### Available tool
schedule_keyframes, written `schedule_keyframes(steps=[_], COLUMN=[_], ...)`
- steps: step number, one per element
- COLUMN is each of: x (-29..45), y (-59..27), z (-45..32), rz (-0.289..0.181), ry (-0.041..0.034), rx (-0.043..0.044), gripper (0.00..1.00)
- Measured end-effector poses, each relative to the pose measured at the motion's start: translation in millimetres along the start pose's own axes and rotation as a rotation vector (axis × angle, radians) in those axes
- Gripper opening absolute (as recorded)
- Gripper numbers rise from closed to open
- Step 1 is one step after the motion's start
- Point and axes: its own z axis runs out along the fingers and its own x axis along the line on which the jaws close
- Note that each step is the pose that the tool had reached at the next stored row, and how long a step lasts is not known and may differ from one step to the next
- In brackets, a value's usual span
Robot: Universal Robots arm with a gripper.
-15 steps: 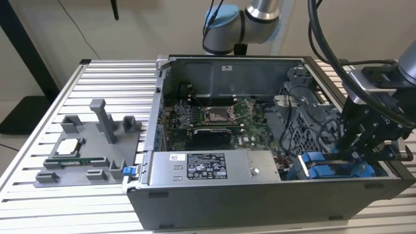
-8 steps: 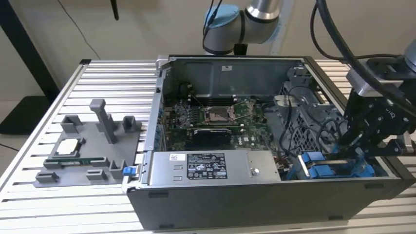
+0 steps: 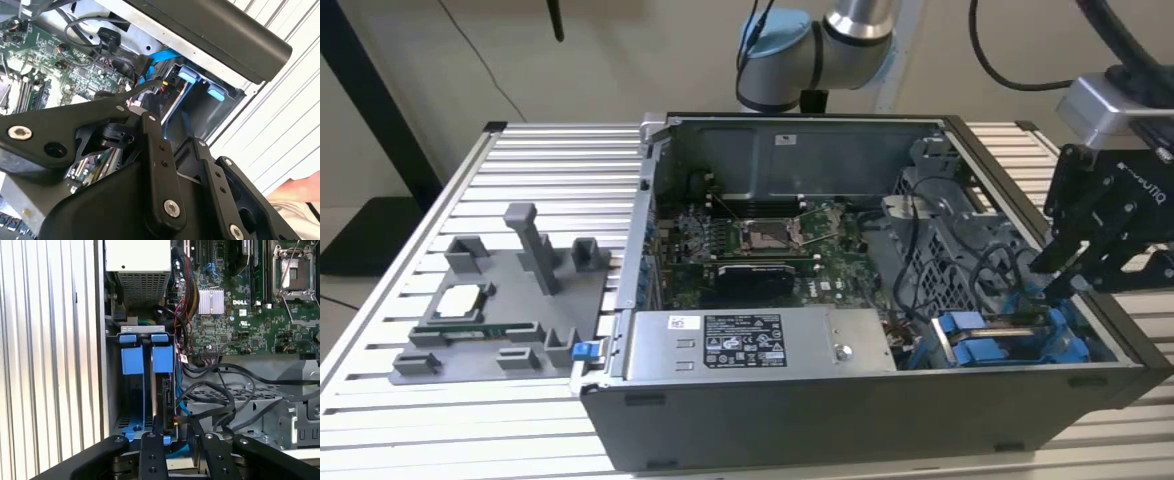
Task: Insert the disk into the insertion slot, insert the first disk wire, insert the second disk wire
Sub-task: 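Insert the first disk wire, then insert the second disk wire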
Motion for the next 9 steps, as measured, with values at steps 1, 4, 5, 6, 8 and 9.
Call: schedule_keyframes(steps=[1,4,5,6,8,9], x=[-0.6,-3.5,-5.0,-6.8,-10.8,-13.0], y=[0.2,0.4,0.5,0.6,0.4,0.0], z=[-2.8,-4.7,-4.6,-4.4,-4.1,-3.9], rz=[0.000,0.000,0.000,0.000,0.000,0.000], ry=[0.0000,-0.0002,-0.0002,-0.0002,-0.0003,-0.0003], rx=[0.0000,0.0030,0.0042,0.0046,0.0049,0.0049], gripper=[1.00,1.00,1.00,1.00,1.00,1.00])
